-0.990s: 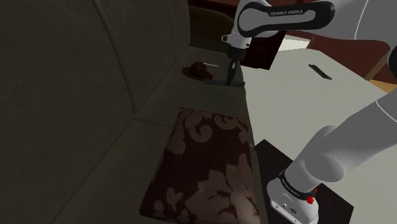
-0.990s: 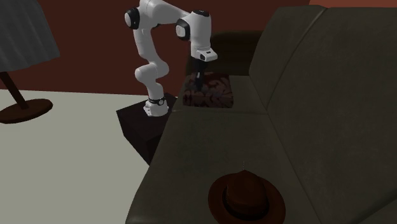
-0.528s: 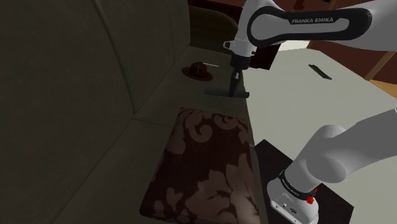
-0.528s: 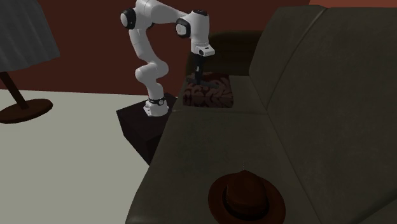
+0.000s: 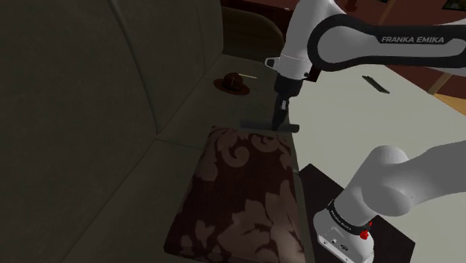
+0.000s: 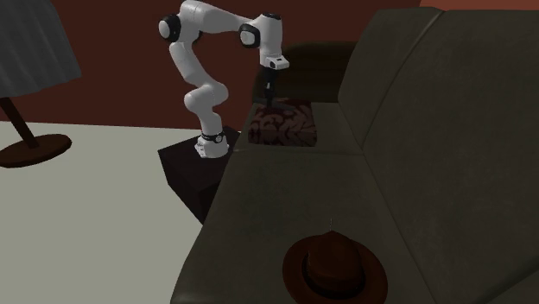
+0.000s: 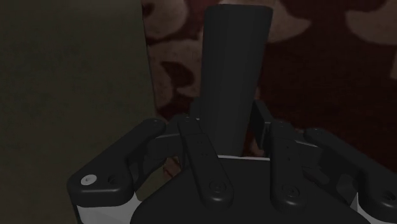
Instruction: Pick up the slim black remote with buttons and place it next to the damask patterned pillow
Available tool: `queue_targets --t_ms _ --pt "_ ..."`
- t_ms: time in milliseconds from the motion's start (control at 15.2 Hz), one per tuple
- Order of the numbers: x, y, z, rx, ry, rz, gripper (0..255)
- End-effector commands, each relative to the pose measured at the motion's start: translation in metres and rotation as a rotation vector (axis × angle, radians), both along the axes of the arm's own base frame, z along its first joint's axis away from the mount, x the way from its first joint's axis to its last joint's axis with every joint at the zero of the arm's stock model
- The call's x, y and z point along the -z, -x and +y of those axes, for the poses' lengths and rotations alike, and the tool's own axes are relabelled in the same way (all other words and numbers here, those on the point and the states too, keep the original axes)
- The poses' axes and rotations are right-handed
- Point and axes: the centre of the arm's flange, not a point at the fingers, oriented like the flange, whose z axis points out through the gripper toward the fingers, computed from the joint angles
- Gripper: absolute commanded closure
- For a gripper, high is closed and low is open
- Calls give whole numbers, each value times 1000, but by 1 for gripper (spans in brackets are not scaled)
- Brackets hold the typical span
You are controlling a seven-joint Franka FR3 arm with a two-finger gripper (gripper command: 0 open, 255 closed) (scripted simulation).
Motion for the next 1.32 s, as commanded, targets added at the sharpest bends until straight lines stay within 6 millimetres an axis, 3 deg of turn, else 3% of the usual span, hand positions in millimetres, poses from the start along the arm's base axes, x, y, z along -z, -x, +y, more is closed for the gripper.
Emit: queue_targets --t_ms 0,1254 --pt "1 19 18 2 0 0 255" --pt "1 204 187 2 0 0 255"
